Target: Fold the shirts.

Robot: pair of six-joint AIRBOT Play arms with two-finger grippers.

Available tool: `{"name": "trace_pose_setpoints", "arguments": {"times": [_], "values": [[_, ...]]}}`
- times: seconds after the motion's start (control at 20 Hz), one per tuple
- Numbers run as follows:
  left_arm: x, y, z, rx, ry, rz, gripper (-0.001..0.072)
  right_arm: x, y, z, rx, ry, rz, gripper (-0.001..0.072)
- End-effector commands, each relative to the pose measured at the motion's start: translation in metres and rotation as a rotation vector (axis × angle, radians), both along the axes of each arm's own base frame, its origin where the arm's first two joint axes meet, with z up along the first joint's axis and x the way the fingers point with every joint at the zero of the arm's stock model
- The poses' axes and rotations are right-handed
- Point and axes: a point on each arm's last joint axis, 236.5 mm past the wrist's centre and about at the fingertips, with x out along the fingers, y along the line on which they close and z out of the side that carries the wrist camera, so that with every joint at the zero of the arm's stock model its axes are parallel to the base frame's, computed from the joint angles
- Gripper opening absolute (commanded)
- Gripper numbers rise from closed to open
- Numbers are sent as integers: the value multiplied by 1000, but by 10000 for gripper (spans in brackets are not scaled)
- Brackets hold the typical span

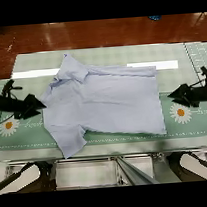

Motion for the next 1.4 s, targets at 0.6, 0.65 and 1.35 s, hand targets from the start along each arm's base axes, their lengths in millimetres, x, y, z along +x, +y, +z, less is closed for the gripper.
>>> {"name": "trace_pose_setpoints", "arguments": {"times": [0.6,0.65,1.35], "values": [[-40,-13,-66,-168,94,143,505,-16,13,19,141,-105,-198,411],[-40,-20,-69,-175,105,117,489,-19,-2,21,129,-100,-227,411],[-29,-33,-58,-184,79,-17,26,-143,23,-63,70,458,-67,411]]}}
